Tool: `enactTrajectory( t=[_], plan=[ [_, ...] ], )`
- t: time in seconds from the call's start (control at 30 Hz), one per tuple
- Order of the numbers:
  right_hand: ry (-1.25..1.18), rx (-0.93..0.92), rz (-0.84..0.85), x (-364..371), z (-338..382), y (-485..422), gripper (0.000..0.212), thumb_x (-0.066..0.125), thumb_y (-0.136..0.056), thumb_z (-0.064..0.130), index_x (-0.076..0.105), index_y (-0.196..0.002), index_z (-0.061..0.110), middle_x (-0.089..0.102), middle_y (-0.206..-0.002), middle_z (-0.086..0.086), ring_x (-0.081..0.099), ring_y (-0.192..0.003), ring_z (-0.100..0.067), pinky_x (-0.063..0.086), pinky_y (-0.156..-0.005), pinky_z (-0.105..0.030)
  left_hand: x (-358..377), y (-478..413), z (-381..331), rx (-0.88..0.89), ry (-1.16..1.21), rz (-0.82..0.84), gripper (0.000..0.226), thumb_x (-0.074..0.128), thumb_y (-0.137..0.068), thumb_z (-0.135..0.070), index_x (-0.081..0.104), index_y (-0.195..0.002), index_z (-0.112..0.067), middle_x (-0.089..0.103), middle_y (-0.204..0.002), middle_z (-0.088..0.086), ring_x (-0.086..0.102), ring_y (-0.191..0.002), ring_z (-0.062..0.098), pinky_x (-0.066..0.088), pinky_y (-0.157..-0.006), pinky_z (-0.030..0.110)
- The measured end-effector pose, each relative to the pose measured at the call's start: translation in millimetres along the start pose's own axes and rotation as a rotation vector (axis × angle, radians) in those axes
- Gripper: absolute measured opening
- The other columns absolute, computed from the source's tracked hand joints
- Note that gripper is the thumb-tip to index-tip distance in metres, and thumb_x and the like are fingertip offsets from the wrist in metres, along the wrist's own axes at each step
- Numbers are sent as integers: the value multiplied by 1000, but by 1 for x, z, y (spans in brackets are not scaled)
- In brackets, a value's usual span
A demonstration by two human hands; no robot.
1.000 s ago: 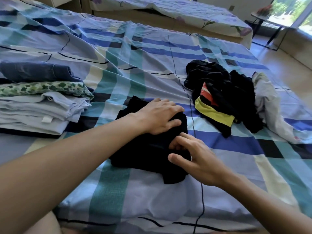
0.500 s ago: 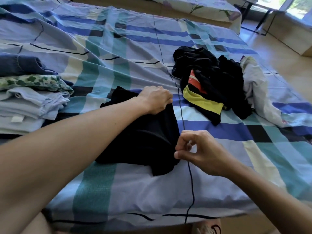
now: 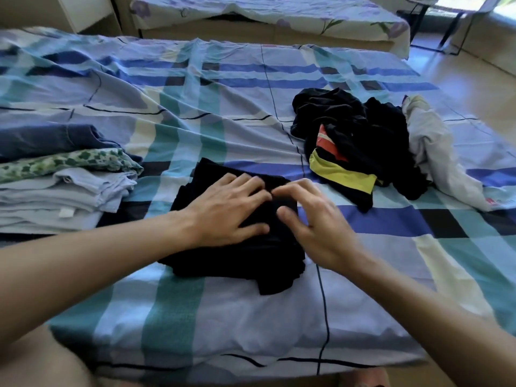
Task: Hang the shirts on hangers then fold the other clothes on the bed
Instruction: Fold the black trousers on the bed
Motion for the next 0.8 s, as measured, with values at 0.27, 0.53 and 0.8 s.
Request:
enactTrajectory(
  t=[0.27,0.53,0.8],
  plan=[
    [165,203,435,61,-25,9,110,34,-62,94,-3,-156,51,-28,-164,10,-28,-150,-14,-6,-126,-47,25,53,34,-324,1,386,130,9,-54,-106,-14,-158,-31,-25,-165,0,-33,-147,16,-15,-120,56],
    [-431,539,132,32,-8,5,49,84,-75,30,64,-119,42,60,-128,3,65,-108,-13,53,-97,-33,7,105,50,-1211,850,107,89,72,-75,-67,47,-144,-16,55,-134,-6,57,-124,21,46,-99,32],
    [-697,503,236,18,18,0,57,73,-80,-2,69,-121,38,76,-110,-2,75,-90,-20,61,-66,-26,-16,88,33,-1148,1595,174,23,70,-90,-25,73,-107,-9,77,-100,4,70,-86,15,55,-82,25]
  ],
)
Point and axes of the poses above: each hand's wrist, its own y-axis away from the middle knuckle, its own x-axis out of the palm, z = x × y, the point moved 3 cm from there along -y, towards the middle knuckle
